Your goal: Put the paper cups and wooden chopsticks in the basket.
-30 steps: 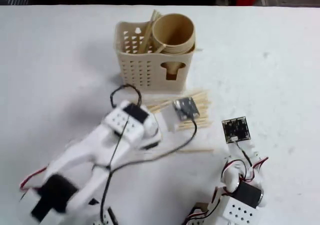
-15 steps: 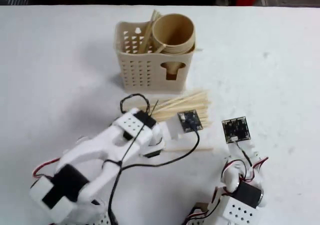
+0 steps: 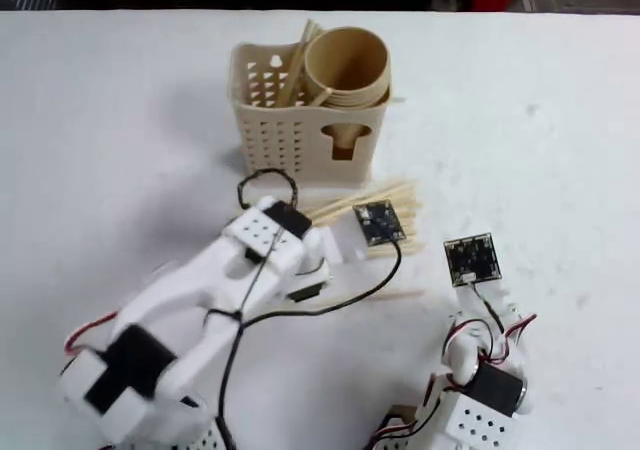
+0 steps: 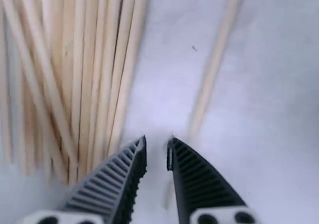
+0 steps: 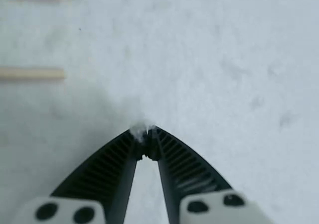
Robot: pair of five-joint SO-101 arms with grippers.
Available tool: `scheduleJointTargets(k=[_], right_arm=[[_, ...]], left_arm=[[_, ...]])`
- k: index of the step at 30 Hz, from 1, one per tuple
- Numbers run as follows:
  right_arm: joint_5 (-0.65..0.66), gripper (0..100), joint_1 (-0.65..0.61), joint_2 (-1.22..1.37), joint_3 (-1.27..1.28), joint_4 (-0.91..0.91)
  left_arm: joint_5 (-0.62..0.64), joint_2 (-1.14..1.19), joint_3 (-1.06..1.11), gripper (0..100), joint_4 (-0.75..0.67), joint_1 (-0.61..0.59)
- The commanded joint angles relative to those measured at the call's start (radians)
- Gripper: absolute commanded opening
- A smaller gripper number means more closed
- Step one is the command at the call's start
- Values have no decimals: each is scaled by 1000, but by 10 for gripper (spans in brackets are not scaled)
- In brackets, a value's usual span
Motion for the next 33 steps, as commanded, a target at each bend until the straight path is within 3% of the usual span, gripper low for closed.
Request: scheduleJointTargets(k=[1, 5, 11, 17, 21, 33], right_arm=[[0, 18, -5, -7, 8, -10], [0, 18, -5, -7, 8, -10], [0, 18, -5, -7, 8, -10], [0, 18, -5, -7, 8, -10], [0, 18, -5, -7, 8, -10], [0, 18, -5, -7, 8, -10]], left_arm=[[-21, -94, 35, 90, 34, 35], [-21, -51, 89, 94, 5, 87], [-28, 116, -2, 94, 3, 87], [-89, 239, -115, 90, 6, 10], [-124, 269, -127, 28, 5, -38], [-83, 191, -135, 23, 31, -127]])
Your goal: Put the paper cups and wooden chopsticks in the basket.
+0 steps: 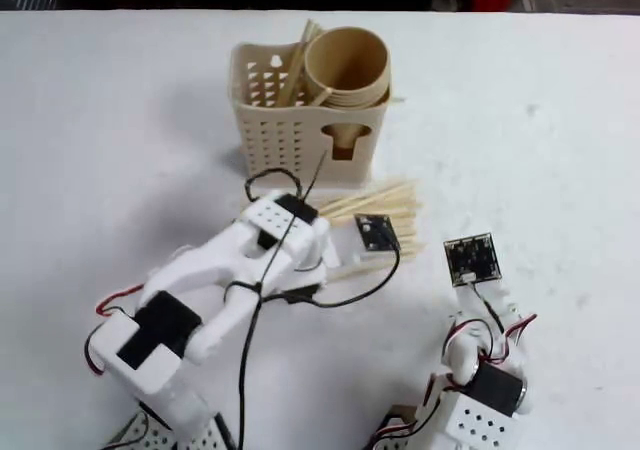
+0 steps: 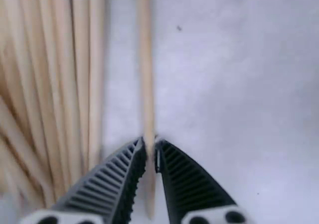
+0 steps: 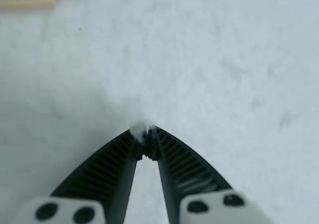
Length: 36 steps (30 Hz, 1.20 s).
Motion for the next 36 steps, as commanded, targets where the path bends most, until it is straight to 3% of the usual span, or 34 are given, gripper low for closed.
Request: scheduleJointTargets(k=[1, 7, 14, 18, 28, 36], right_arm=[[0, 18, -5, -7, 8, -10], [0, 18, -5, -7, 8, -10], [0, 18, -5, -7, 8, -10], [0, 18, -5, -7, 8, -10], [0, 18, -5, -7, 8, -10], [0, 18, -5, -7, 8, -10]], left_arm=[[14, -88, -32, 23, 28, -73], [12, -197, -26, 24, 91, -70], [18, -196, -25, 32, 31, -88], [21, -203, -41, 87, 21, -84], [25, -193, -209, 94, 5, -59], [72, 65, -338, 94, -46, 30]])
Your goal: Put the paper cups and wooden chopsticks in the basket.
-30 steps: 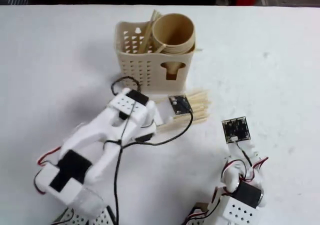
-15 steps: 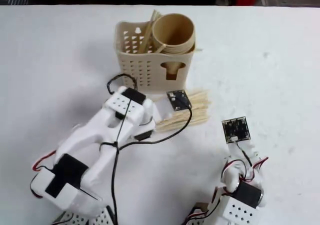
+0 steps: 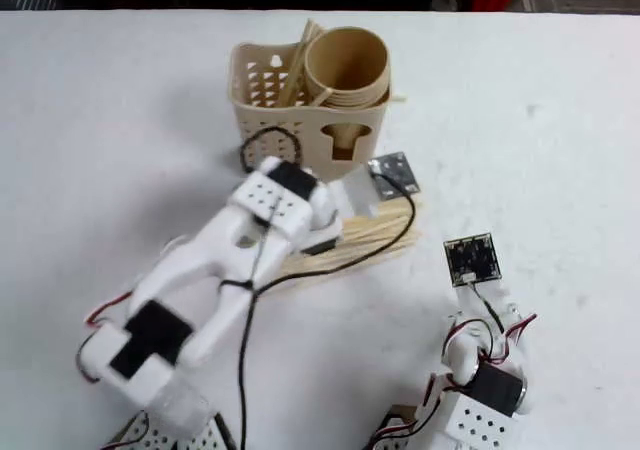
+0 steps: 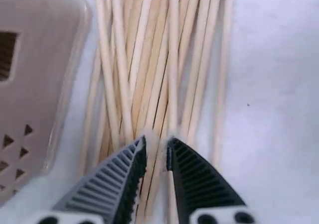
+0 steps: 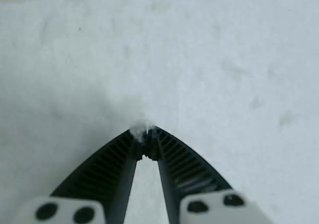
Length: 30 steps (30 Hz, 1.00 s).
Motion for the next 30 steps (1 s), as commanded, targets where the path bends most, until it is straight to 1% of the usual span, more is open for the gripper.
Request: scheduleJointTargets(k=[1, 5, 10, 12, 15, 18, 21, 24, 27, 30], right_arm=[[0, 18, -5, -7, 8, -10], [0, 18, -5, -7, 8, -10], [0, 18, -5, -7, 8, -10], [0, 18, -5, -7, 8, -10], [0, 18, -5, -7, 8, -10], [0, 18, -5, -7, 8, -10], [0, 18, -5, -7, 8, -10], [0, 18, -5, -7, 8, -10], [0, 18, -5, -7, 8, -10], [0, 18, -5, -7, 8, -10]], left_arm=[[17, 122, -130, 94, -6, 16], [17, 240, -245, 94, 46, 15], [17, 318, -284, 94, 61, 16], [17, 325, -284, 90, 64, 15], [17, 314, -284, 55, 64, 12], [18, 265, -287, 62, 101, 18], [31, 166, -262, 68, 155, 38], [41, 84, -173, 72, 163, 73], [41, 50, -74, 72, 137, 114], [44, 61, -17, 72, 89, 131]])
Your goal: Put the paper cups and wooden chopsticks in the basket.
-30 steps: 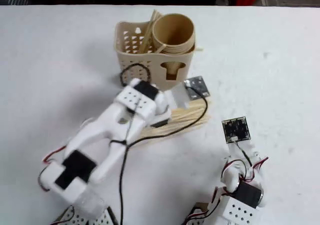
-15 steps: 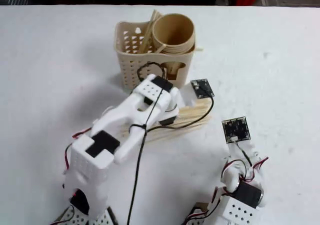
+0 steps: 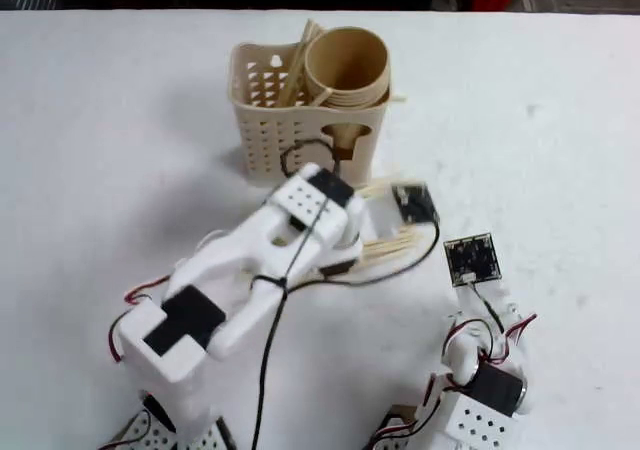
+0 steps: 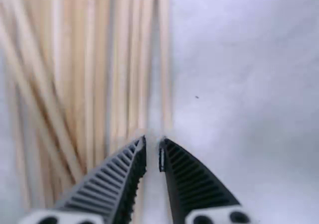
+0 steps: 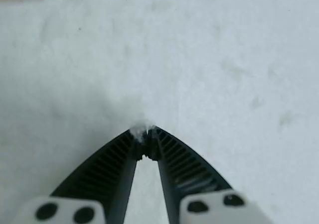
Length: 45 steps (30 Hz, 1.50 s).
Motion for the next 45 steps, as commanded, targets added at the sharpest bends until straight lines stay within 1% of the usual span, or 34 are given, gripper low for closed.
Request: scheduleJointTargets(k=[1, 8, 12, 15, 18, 20, 23, 28, 32, 35, 37, 40, 42, 45], right_arm=[[0, 18, -5, -7, 8, -10], [0, 18, -5, -7, 8, -10], [0, 18, -5, -7, 8, -10], [0, 18, -5, -7, 8, -10], [0, 18, -5, -7, 8, -10], [0, 18, -5, -7, 8, -10], [0, 18, -5, -7, 8, -10], [0, 18, -5, -7, 8, -10], [0, 18, -5, -7, 8, -10], [0, 18, -5, -7, 8, -10], [0, 18, -5, -7, 8, -10], [0, 18, -5, -7, 8, -10], [0, 18, -5, -7, 8, -10], [0, 18, -5, -7, 8, -10]], left_arm=[[15, -41, 38, 72, -54, 25], [14, 113, -21, 72, -86, 18], [14, 191, -117, 68, -46, -13], [20, 213, -149, 67, -28, -24], [23, 213, -152, 17, -28, -35], [43, 200, -160, 23, -18, -51], [52, 124, -178, 20, 25, -67], [57, -120, -221, 20, 137, -54], [60, -338, -310, 20, 247, -45], [109, -467, -416, 20, 276, -56], [149, -521, -500, 20, 253, -88], [241, -544, -601, 21, 132, -160], [302, -544, -623, 23, 17, -220], [394, -544, -568, 23, -201, -291]])
